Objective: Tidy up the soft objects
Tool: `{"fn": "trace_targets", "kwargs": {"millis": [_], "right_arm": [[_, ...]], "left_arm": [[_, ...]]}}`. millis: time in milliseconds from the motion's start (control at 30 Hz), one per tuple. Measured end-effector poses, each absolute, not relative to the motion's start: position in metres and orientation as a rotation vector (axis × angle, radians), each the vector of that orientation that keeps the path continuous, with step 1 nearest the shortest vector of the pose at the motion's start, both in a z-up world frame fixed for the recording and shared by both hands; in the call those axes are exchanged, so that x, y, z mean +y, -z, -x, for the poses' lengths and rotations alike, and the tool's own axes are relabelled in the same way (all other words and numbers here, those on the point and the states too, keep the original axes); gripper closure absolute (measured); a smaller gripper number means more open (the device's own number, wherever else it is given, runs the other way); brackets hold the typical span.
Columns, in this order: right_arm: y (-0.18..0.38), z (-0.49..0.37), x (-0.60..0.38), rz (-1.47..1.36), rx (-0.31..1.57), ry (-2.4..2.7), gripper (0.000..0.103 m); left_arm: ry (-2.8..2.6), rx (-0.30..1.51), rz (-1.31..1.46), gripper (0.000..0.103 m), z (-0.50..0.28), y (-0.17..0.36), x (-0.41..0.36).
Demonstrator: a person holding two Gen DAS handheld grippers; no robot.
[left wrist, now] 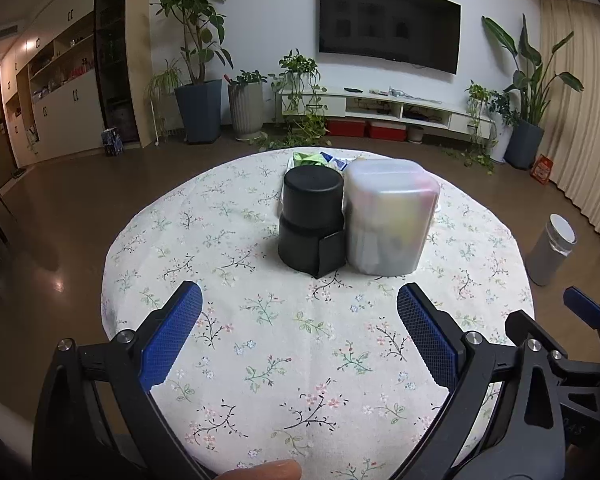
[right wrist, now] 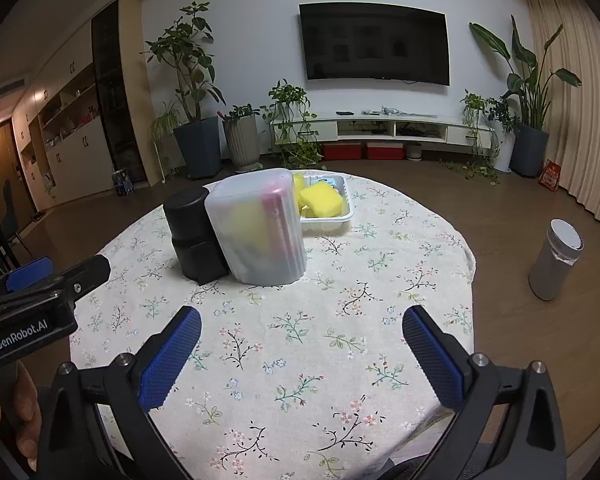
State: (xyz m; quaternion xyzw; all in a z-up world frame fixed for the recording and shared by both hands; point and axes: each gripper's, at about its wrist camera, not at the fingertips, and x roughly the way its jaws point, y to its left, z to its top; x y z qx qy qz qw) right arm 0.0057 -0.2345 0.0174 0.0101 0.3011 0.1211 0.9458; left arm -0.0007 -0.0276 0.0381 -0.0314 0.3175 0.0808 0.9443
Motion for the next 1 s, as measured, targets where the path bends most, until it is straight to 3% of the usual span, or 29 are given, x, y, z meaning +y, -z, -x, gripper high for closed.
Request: {"fn": "trace_targets", "kwargs": {"millis": [1000], "right_arm": [[-0.0159, -0.0064, -0.2318, -0.001, 0.624, -0.24, 0.0]], "left_arm": [[-0.155, 0.672, 0.067, 0.0, -0.0021, -0.0284, -0.0279]]}}
